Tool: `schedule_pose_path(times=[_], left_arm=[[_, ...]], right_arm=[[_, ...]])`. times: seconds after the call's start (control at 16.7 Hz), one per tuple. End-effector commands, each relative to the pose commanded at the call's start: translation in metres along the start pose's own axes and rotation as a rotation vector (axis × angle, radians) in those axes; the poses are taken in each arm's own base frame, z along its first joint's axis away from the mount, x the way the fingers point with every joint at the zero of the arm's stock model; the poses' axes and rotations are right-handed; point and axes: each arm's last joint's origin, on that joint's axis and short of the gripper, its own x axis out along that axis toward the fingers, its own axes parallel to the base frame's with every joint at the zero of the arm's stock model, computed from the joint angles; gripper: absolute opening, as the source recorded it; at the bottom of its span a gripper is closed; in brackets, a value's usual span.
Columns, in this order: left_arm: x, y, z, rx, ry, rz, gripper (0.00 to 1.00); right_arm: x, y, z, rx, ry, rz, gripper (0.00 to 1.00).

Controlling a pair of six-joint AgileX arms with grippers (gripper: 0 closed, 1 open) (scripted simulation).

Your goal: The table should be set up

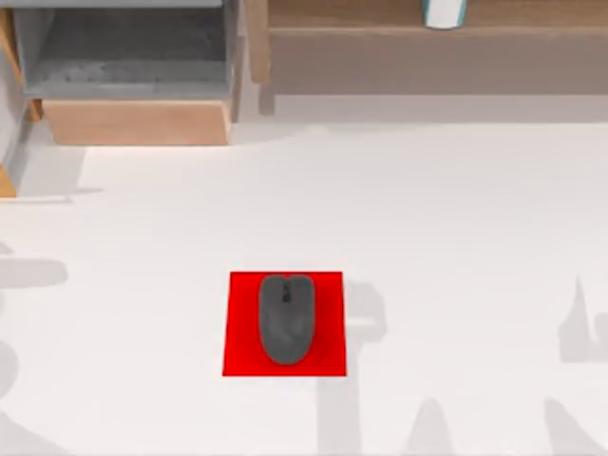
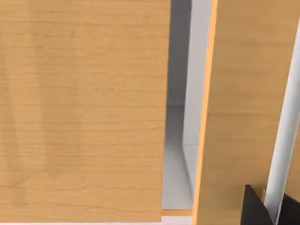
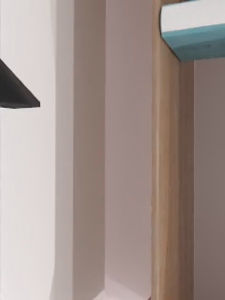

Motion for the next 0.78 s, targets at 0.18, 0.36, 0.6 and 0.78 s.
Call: schedule_pose_path(times=[0.18, 0.36, 0.6, 0.78], left_arm=[[0.026, 0.002, -0.002, 0.007, -0.002, 0.009, 0.00], [0.053, 0.004, 0.000, 0.006, -0.004, 0.012, 0.00], [0.059, 0.003, 0.001, 0.001, -0.005, 0.006, 0.00], [0.061, 0.001, -0.001, -0.003, 0.002, -0.005, 0.00]], right_arm=[[0.000, 0.000, 0.000, 0.000, 0.000, 0.000, 1.00], [0.000, 0.000, 0.000, 0.000, 0.000, 0.000, 1.00], [0.000, 0.000, 0.000, 0.000, 0.000, 0.000, 1.00], [0.000, 0.000, 0.000, 0.000, 0.000, 0.000, 1.00]])
